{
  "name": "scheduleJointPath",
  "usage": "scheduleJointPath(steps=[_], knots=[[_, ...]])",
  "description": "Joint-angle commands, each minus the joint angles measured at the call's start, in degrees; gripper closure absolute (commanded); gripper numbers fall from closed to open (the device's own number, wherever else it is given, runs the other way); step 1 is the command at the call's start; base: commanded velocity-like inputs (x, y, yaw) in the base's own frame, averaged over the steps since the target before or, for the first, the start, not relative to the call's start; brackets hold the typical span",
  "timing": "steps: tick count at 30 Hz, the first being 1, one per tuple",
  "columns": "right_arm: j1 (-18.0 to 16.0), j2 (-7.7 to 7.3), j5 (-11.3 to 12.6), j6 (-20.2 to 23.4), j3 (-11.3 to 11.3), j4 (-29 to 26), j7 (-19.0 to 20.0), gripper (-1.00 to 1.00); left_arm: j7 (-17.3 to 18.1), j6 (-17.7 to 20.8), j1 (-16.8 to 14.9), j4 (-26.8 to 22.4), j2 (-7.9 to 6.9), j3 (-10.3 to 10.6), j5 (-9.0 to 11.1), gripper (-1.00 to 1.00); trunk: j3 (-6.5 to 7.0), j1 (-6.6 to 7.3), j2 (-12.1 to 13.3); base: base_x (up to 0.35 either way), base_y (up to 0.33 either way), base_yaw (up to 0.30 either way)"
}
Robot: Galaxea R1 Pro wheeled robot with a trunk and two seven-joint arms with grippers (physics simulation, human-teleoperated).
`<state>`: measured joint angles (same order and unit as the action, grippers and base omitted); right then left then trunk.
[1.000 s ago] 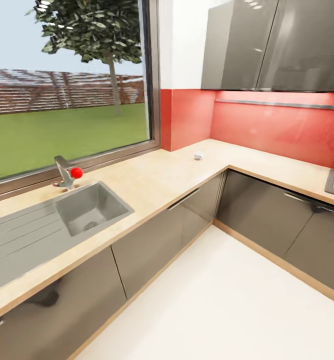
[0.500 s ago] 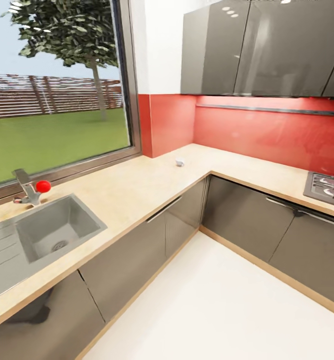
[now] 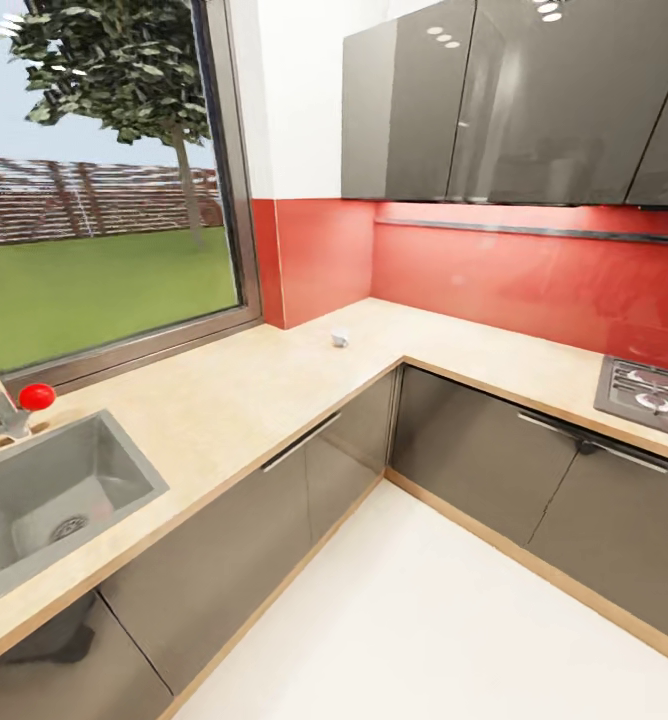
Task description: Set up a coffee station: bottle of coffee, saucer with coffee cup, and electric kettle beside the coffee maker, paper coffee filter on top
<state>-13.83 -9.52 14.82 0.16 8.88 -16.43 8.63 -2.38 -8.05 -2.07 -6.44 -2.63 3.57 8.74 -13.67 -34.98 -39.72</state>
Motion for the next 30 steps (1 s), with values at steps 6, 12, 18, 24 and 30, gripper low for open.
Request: scheduleJointPath(steps=[6, 12, 18, 24, 30], knots=[[-0.01, -0.06, 0.56, 0.02, 0.52, 0.00, 0.03, -1.00, -0.17, -0.22, -0.03, 0.03, -0.01, 0.39, 0.55, -1.00, 0.46, -0.03, -0.06, 0.167, -0.264, 0.000], [-0.01, -0.06, 0.56, 0.02, 0.53, 0.00, 0.06, -1.00, -0.17, -0.20, -0.04, 0.03, -0.02, 0.35, 0.58, -1.00, 1.00, -0.03, -0.06, 0.163, -0.266, 0.000], [-0.03, -0.06, 0.56, 0.02, 0.53, 0.00, 0.07, -1.00, -0.17, -0.18, -0.04, 0.03, -0.03, 0.37, 0.58, -1.00, 1.54, -0.03, -0.06, 0.163, -0.267, 0.000], [-0.04, -0.06, 0.56, 0.02, 0.53, 0.00, 0.07, -1.00, -0.17, -0.20, -0.04, 0.03, -0.02, 0.37, 0.58, -1.00, 2.08, -0.03, -0.06, 0.163, -0.267, 0.000], [-0.04, -0.06, 0.56, 0.02, 0.53, 0.00, 0.07, -1.00, -0.17, -0.22, -0.04, 0.03, -0.01, 0.33, 0.58, -1.00, 2.62, -0.03, -0.06, 0.163, -0.267, 0.003]])
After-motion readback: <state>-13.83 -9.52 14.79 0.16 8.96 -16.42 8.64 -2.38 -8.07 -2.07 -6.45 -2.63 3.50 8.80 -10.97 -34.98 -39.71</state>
